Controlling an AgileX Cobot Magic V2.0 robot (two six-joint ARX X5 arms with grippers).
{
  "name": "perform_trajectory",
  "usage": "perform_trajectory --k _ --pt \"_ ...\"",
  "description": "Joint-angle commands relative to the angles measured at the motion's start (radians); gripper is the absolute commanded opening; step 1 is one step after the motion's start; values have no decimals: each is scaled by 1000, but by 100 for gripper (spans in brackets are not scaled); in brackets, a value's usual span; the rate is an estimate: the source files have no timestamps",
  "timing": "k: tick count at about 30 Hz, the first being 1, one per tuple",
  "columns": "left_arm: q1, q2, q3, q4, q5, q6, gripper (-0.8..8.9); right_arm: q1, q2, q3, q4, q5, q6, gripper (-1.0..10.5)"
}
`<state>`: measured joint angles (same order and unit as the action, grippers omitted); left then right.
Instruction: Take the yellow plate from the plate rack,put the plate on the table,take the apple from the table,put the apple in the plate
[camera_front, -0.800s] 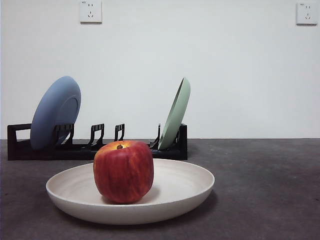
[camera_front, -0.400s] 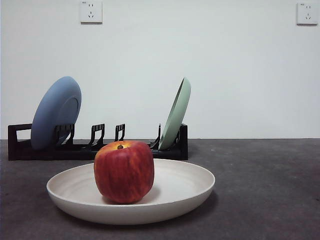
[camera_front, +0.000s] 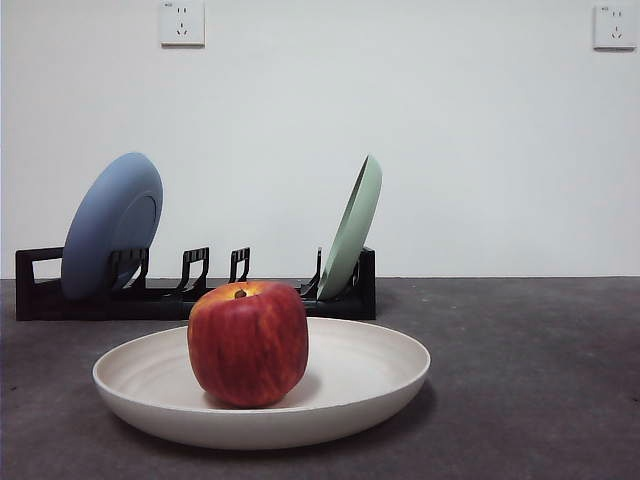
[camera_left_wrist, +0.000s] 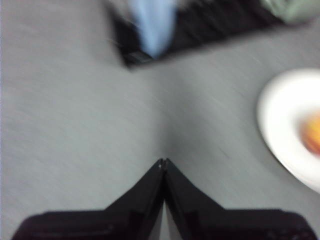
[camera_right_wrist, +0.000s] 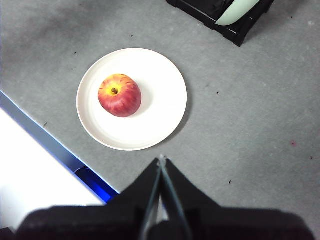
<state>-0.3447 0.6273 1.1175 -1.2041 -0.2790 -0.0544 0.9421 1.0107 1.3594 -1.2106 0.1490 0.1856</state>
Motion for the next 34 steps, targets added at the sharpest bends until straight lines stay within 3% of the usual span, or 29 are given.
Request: perform_trajectory --k 1,4,7,10,13,18,25,34 --pt "146 -85 -174 301 95 292 -4 0 1 0 4 1 -3 1" --pt "243 -209 -415 627 298 338 -4 0 1 0 4 1 -3 1" --pt "312 -337 -662 921 433 278 -4 0 1 0 4 1 -3 1" --pt "347 -452 -874 1139 501 180 -4 0 1 0 4 1 -3 1" --pt "352 -547 -1022 1247 495 120 -4 0 1 0 4 1 -3 1" --pt "352 -624 -1110 1189 482 104 -3 0 1 0 5 1 -3 1" --pt "350 -623 -1110 1054 312 102 -3 0 1 0 5 1 -3 1" --pt "350 -620 -1110 1040 323 101 -3 0 1 0 5 1 -3 1"
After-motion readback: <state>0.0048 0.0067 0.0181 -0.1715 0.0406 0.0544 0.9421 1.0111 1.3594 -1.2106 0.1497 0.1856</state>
